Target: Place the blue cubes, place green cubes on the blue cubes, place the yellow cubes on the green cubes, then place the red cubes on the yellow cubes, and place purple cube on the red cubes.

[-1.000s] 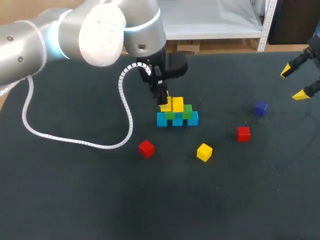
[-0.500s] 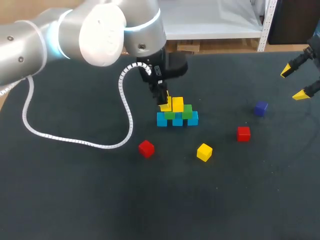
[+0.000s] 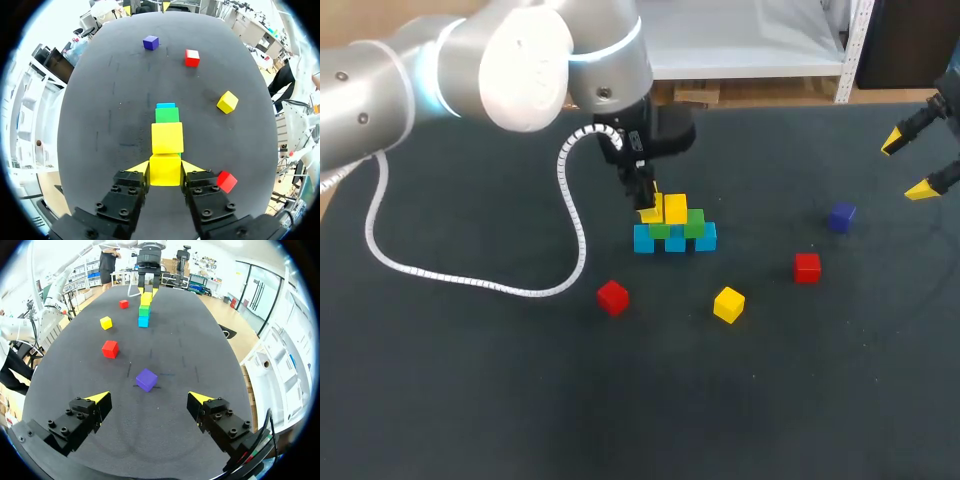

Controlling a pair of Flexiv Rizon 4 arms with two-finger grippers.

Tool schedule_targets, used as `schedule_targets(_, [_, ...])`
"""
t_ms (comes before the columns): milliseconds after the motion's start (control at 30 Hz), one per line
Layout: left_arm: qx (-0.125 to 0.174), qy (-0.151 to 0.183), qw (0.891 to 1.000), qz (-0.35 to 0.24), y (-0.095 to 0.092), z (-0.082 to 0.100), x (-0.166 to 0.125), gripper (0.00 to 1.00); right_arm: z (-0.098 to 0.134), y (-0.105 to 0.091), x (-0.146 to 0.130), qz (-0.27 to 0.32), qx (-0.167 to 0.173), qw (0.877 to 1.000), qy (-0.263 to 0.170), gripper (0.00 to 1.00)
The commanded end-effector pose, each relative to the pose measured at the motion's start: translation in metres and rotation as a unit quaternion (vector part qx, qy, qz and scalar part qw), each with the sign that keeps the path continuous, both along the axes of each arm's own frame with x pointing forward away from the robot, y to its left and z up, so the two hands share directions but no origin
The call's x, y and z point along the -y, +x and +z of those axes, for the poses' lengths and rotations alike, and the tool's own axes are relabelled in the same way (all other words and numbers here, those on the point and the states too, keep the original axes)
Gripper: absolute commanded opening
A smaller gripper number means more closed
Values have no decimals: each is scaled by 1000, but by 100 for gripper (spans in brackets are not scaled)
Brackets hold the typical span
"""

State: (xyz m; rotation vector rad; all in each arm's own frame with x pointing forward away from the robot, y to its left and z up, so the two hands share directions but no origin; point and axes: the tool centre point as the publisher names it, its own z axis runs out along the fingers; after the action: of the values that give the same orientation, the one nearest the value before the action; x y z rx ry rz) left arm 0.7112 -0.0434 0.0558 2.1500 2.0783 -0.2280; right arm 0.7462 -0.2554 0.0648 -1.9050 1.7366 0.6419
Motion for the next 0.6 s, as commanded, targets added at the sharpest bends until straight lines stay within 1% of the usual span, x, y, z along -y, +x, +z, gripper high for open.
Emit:
schedule_targets(33, [-4,2,1000,-2,4,0,1,22,0,0,0,0,0,1000,1,100])
schedule_targets(200, [-4,1,1000,-2,4,0,1,22,0,0,0,0,0,1000,1,100])
schedule_targets(300, [-4,1,1000,-3,4,0,1,23,0,0,0,0,0,1000,1,100])
schedule_targets(400, [-4,2,1000,-3,4,0,2,27,0,0,0,0,0,1000,1,100])
schedule_targets(467, [-4,2,1000,-3,4,0,2,32,0,0,0,0,0,1000,1,100])
schedule_targets(600, [-5,2,1000,-3,4,0,2,35,0,0,0,0,0,1000,1,100])
